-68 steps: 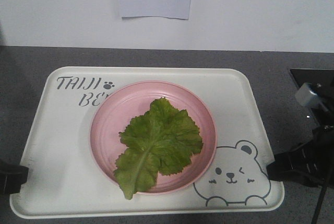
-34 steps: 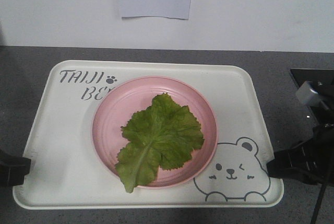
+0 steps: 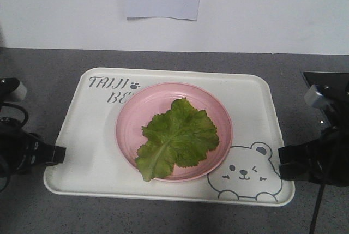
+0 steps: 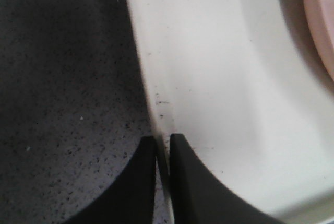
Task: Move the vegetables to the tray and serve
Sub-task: 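Lower the tray with both grippers onto the new counter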
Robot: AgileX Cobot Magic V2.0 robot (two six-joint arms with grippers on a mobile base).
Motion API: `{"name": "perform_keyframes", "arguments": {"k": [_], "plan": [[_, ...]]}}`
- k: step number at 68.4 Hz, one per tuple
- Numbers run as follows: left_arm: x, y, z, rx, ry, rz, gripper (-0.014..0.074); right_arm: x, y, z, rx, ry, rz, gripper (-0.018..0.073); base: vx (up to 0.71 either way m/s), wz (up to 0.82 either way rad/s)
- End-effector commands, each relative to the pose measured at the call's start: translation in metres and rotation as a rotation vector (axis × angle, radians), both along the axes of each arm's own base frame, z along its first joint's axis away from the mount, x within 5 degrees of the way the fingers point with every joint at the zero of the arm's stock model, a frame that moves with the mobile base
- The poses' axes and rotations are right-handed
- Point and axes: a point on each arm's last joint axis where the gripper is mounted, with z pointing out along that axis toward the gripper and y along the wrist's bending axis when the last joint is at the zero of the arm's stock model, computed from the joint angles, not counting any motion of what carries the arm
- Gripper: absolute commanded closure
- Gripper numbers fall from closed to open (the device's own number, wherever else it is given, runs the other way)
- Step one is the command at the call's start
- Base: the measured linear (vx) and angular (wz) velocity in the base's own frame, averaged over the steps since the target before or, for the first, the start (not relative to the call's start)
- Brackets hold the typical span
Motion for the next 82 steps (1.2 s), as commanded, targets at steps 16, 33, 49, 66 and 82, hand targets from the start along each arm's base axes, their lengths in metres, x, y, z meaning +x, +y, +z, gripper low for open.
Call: {"name": "perform_keyframes", "arguments": {"k": [16, 33, 49, 66, 82], "plan": [[0.039, -0.008, -0.014, 0.013, -0.04, 0.004, 0.0602, 0.035, -0.003, -0.023, -0.054, -0.009, -0.017, 0.0562, 0.0, 0.0], [0.053, -0.011, -0.035, 0.028, 0.011, 0.013, 0.0602, 0.05, -0.004, -0.042, -0.077, 0.007, -0.037, 0.0558, 0.0, 0.0], [0.055, -0.012, -0.047, 0.041, 0.087, 0.001, 0.0602, 0.054, -0.006, -0.052, -0.105, 0.039, -0.025, 0.0552, 0.0, 0.0], [0.055, -0.012, -0.05, 0.045, 0.112, -0.005, 0.0602, 0.054, -0.006, -0.053, -0.111, 0.042, -0.019, 0.0549, 0.0, 0.0], [0.054, -0.012, -0.05, 0.045, 0.113, -0.005, 0.0602, 0.053, -0.006, -0.053, -0.11, 0.048, -0.016, 0.0549, 0.0, 0.0]]}}
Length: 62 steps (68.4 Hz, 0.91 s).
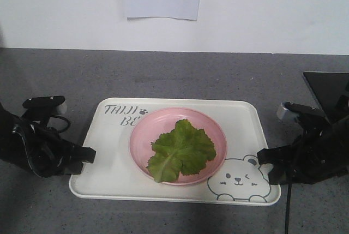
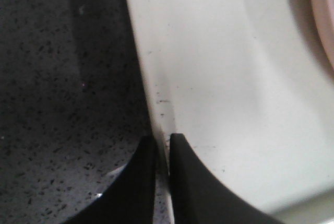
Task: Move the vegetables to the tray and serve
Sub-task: 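Lower the tray with both grippers onto the new counter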
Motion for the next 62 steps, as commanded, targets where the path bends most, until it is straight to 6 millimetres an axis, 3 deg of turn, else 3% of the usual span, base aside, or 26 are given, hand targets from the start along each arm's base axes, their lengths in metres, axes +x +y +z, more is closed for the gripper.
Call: {"name": "perform_keyframes", "arguments": {"k": [1, 45, 62], "plan": [[0.0036, 0.0, 0.0157, 0.009, -0.082, -0.026, 0.0602, 0.0047, -0.0025, 0.0139, -0.029, -0.093, 0.021, 0.0549, 0.0, 0.0], [0.0043, 0.0, 0.016, 0.008, -0.09, -0.023, 0.0602, 0.0054, -0.0006, 0.0148, -0.001, -0.094, 0.002, 0.0549, 0.0, 0.0], [0.006, 0.0002, 0.0166, 0.005, -0.106, -0.006, 0.056, 0.0079, -0.0026, 0.0149, -0.025, -0.124, 0.001, 0.0531, 0.0, 0.0]]}}
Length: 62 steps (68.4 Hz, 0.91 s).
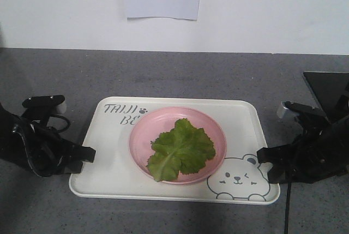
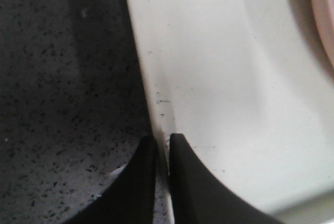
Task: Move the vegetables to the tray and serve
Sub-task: 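Lower the tray with both grippers onto the new counter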
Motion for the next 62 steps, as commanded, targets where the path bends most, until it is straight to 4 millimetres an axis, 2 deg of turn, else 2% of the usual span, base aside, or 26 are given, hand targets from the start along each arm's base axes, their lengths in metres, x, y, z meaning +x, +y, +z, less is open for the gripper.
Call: {"name": "perform_keyframes", "arguments": {"k": [1, 10, 23, 30, 38, 47, 62], "plan": [[0.0053, 0.0, 0.0165, 0.001, -0.096, -0.004, 0.0553, 0.007, -0.0032, 0.0145, -0.035, -0.117, 0.01, 0.0528, 0.0, 0.0], [0.0051, 0.0, 0.0164, -0.004, -0.089, 0.011, 0.0462, 0.007, -0.004, 0.0142, -0.043, -0.114, 0.004, 0.0485, 0.0, 0.0], [0.0031, 0.0, 0.0156, -0.005, -0.064, 0.011, 0.0256, 0.0049, -0.0035, 0.0137, -0.037, -0.089, 0.006, 0.0392, 0.0, 0.0], [0.0006, -0.0002, 0.0147, -0.003, -0.037, 0.002, 0.0177, 0.0043, -0.0033, 0.0135, -0.036, -0.082, 0.009, 0.0345, 0.0, 0.0], [0.0005, -0.0002, 0.0147, -0.003, -0.035, 0.002, 0.0135, 0.0039, -0.0033, 0.0134, -0.036, -0.079, 0.011, 0.0299, 0.0, 0.0], [0.0004, -0.0002, 0.0147, -0.003, -0.034, 0.001, 0.013, 0.0038, -0.0033, 0.0134, -0.036, -0.078, 0.011, 0.0264, 0.0, 0.0], [0.0005, -0.0002, 0.0147, -0.003, -0.035, 0.002, 0.0132, 0.0037, -0.0034, 0.0133, -0.039, -0.078, 0.017, 0.0263, 0.0, 0.0]]}}
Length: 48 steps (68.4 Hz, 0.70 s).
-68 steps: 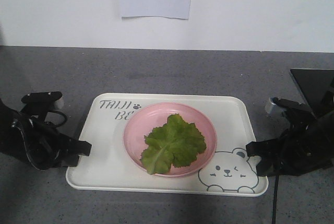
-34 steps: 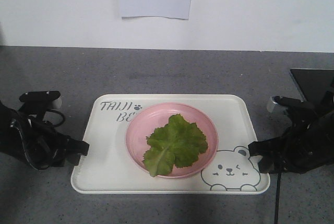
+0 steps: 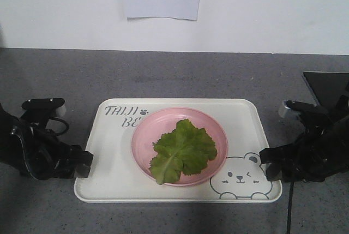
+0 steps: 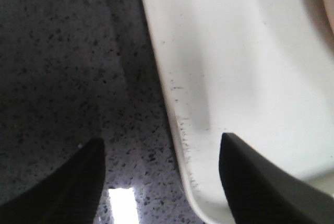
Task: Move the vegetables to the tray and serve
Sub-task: 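Lower the tray with both grippers onto the new counter, then open both grippers and release the tray's short edges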
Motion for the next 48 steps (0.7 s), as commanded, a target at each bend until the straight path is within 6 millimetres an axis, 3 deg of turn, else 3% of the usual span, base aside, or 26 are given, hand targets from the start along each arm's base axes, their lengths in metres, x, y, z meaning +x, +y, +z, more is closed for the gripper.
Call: {"name": "perform_keyframes", "arguments": {"k": [1, 33, 48], "plan": [[0.003, -0.002, 0.016, -0.03, -0.066, 0.017, 0.0132, 0.003, 0.0, 0.014, 0.004, -0.06, 0.001, 0.0263, 0.0, 0.0], [0.004, -0.002, 0.016, -0.031, -0.071, 0.019, 0.0132, 0.002, 0.002, 0.014, 0.028, -0.047, 0.001, 0.0263, 0.0, 0.0], [0.0, -0.001, 0.029, -0.029, -0.135, -0.011, 0.0132, -0.005, 0.002, 0.023, 0.017, -0.078, 0.077, 0.0263, 0.0, 0.0]]}}
